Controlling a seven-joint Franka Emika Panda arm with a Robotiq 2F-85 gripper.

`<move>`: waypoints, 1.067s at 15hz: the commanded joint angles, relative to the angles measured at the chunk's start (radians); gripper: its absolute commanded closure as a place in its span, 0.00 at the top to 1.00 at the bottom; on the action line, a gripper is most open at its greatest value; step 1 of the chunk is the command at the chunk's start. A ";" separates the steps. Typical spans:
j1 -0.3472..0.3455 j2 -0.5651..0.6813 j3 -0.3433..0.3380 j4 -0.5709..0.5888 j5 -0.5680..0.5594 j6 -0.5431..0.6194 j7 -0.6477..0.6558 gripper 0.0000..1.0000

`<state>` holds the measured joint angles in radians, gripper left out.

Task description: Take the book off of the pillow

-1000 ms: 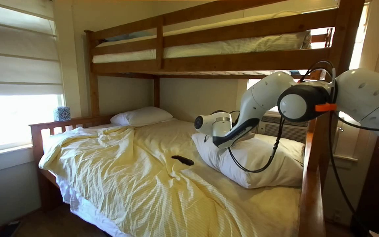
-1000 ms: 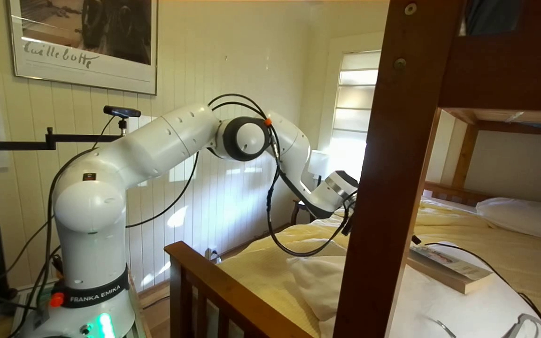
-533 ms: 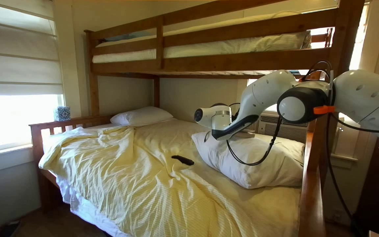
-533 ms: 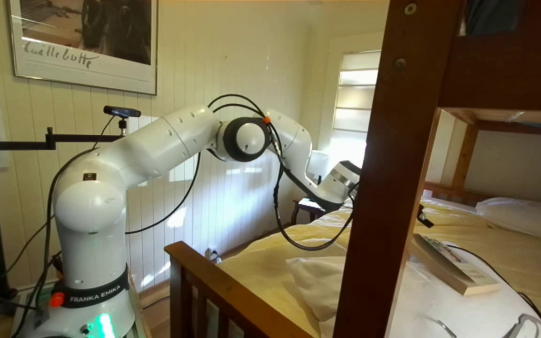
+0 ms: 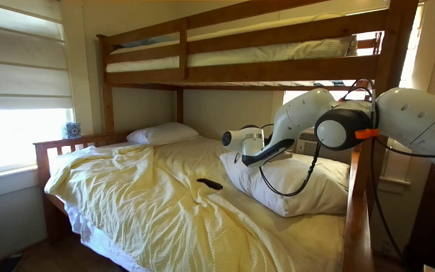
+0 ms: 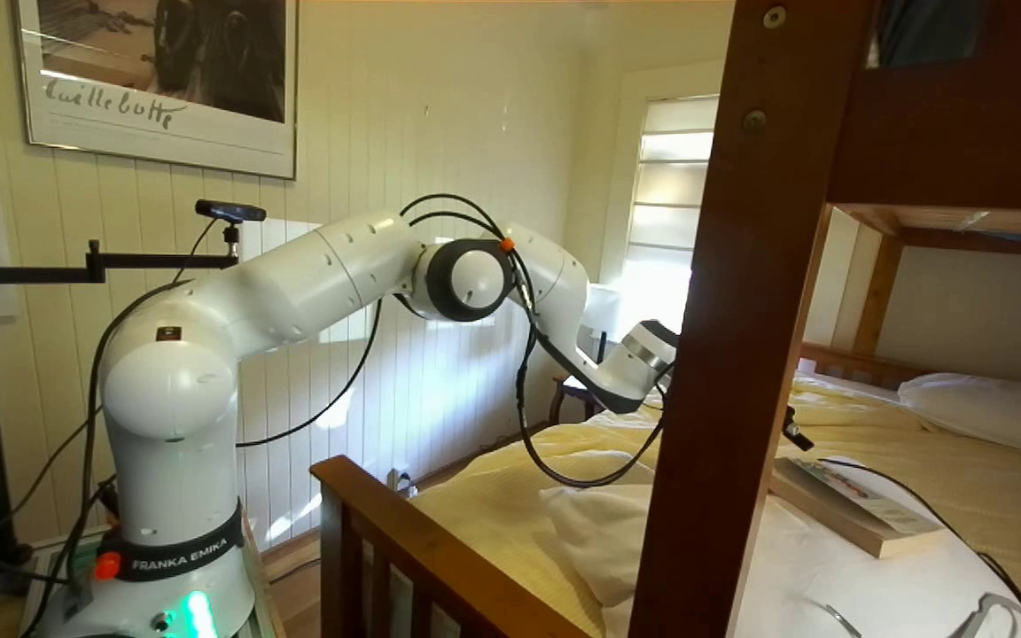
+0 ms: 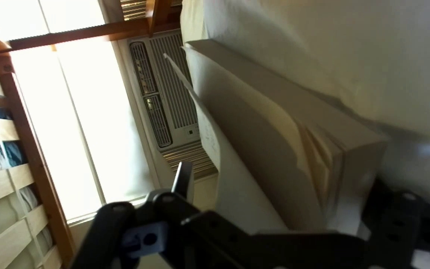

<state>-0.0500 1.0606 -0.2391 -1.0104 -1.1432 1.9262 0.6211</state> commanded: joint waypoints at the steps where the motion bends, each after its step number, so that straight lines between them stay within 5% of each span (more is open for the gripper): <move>1: -0.016 0.056 0.003 0.073 0.035 -0.018 -0.018 0.74; 11: -0.006 0.053 -0.004 0.124 0.070 0.001 0.073 0.04; 16: 0.026 -0.032 0.031 0.047 0.056 0.226 0.070 0.06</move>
<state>-0.0520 1.0855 -0.2230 -0.9235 -1.0908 2.0446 0.6908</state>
